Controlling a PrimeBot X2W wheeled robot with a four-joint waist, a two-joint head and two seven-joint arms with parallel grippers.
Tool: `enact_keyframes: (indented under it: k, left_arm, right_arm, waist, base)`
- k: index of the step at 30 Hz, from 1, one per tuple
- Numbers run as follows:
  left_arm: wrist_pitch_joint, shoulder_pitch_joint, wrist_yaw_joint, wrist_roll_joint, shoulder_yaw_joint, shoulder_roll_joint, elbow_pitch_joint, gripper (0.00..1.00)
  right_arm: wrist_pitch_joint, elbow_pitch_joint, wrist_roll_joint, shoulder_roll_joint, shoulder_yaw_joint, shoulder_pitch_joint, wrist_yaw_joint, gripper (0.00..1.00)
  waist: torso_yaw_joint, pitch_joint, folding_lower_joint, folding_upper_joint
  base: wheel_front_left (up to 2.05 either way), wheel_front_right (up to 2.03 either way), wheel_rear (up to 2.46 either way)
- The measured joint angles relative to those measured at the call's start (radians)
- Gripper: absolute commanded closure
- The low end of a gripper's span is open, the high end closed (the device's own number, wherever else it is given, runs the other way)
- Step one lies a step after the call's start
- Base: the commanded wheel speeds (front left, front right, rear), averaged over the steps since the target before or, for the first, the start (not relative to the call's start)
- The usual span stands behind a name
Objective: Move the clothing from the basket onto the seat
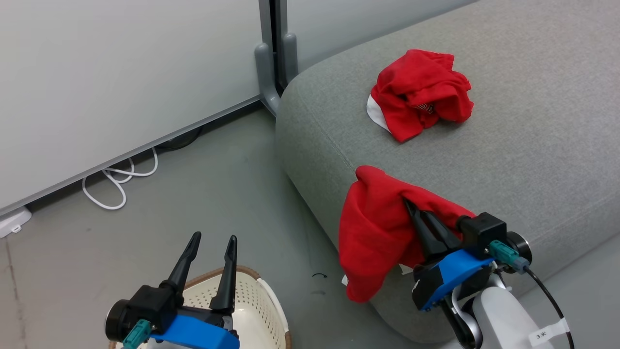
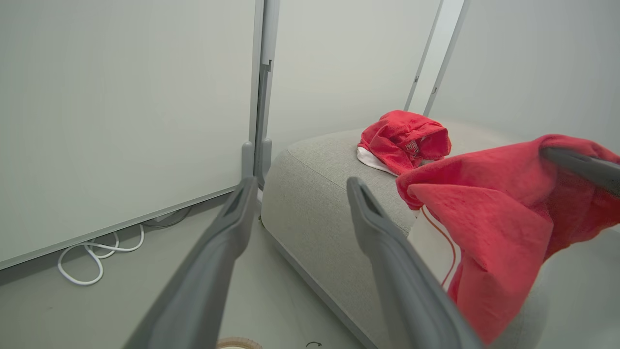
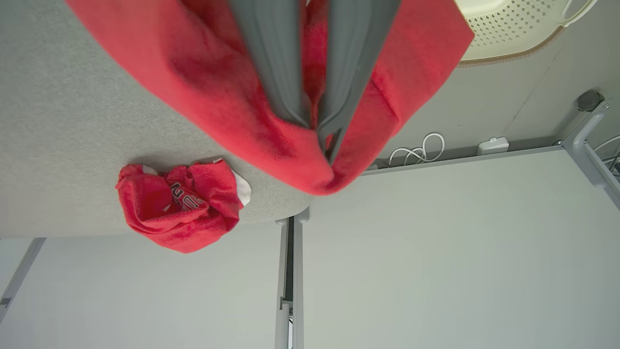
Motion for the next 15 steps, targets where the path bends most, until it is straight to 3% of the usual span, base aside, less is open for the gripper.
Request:
enact_keyframes:
  k: [10, 15]
  left_arm:
    - [0.000, -0.021, 0.000, -0.002, -0.016, 0.012, 0.006, 0.00]
    - [0.000, -0.040, 0.000, 0.001, -0.023, 0.030, -0.001, 0.00]
  right_arm:
    - [0.012, -0.037, 0.000, 0.000, -0.050, 0.014, 0.000, 1.00]
    - [0.012, -0.039, 0.025, -0.001, -0.127, -0.033, 0.000, 1.00]
  waist:
    - [-0.010, 0.026, 0.0000, 0.0000]
    - [0.005, 0.061, 0.0000, 0.0000]
  base:
    - [0.00, 0.00, 0.00]
    - [0.00, 0.00, 0.00]
